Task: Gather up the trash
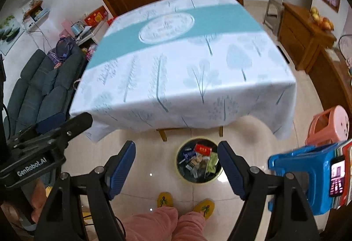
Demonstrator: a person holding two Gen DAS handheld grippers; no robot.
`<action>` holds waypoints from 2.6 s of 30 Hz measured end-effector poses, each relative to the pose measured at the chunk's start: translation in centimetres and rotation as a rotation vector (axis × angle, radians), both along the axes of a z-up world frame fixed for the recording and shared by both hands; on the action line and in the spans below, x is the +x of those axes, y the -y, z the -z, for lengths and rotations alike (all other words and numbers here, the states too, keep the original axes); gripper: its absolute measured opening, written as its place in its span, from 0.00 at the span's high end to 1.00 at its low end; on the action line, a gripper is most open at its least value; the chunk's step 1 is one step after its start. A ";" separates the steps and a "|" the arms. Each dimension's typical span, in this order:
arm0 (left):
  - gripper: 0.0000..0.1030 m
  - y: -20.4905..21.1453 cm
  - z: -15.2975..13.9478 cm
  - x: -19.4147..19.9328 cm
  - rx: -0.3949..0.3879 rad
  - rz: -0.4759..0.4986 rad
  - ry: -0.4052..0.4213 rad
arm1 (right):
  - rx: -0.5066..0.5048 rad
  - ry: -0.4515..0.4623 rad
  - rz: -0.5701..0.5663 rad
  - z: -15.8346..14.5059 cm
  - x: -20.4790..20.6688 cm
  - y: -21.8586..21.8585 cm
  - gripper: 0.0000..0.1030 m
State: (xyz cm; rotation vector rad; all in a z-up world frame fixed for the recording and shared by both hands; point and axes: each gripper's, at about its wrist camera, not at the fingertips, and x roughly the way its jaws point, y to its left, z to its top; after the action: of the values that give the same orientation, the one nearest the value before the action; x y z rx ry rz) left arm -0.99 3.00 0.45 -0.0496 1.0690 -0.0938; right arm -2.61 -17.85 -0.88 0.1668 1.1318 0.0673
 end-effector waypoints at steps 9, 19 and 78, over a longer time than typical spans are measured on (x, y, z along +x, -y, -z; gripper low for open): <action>0.19 1.3 -6.2 -0.8 0.030 -0.016 0.101 | 0.013 0.097 0.003 -5.7 -0.1 -0.2 0.25; 0.19 2.1 -8.7 -1.7 0.040 -0.062 0.156 | -0.041 0.216 -0.015 -9.3 -1.1 -0.7 0.25; 0.19 1.9 -6.9 -0.5 0.087 -0.094 0.112 | -0.084 0.215 -0.021 -8.9 0.8 -0.6 0.25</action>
State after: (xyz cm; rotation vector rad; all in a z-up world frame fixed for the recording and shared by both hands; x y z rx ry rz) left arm -1.46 1.08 7.32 -0.0165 0.9564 0.0347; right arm -1.76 -17.20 7.99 0.0711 0.9206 0.0551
